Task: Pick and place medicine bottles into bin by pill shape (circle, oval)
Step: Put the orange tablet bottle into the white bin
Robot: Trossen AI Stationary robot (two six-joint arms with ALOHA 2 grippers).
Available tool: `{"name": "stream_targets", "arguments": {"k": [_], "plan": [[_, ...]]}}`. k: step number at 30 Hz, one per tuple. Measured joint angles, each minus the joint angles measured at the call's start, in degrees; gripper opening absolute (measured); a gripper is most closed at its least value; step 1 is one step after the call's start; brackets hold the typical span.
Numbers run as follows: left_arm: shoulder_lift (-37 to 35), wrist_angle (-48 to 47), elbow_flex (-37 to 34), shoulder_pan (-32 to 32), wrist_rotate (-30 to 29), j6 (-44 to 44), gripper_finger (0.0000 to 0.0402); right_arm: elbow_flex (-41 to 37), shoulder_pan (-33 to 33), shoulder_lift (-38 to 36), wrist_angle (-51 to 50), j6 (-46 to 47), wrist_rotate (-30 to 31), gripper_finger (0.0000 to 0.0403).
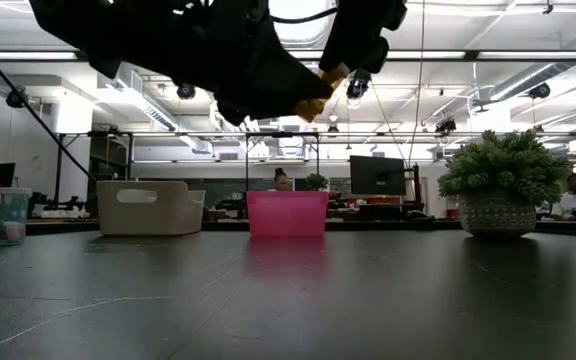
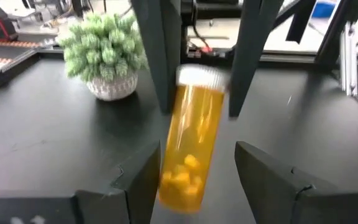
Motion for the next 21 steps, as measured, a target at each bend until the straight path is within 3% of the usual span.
{"name": "stream_targets", "arguments": {"k": [8,17,21], "plan": [[0.3,-0.5,-0.1,0.0,0.1,0.0,0.0186,0.0,0.0,-0.1,0.1,0.0,0.0,0.0113],[0.3,-0.6,-0.1,0.3,0.1,0.3,0.0095,0.0,0.0,-0.1,0.2,-0.4,-0.2,0.0114],[0.3,-0.5,-0.1,0.3,0.2,0.2,0.0073,0.0,0.0,-0.1,0.4,-0.4,0.0,0.0128]]}}
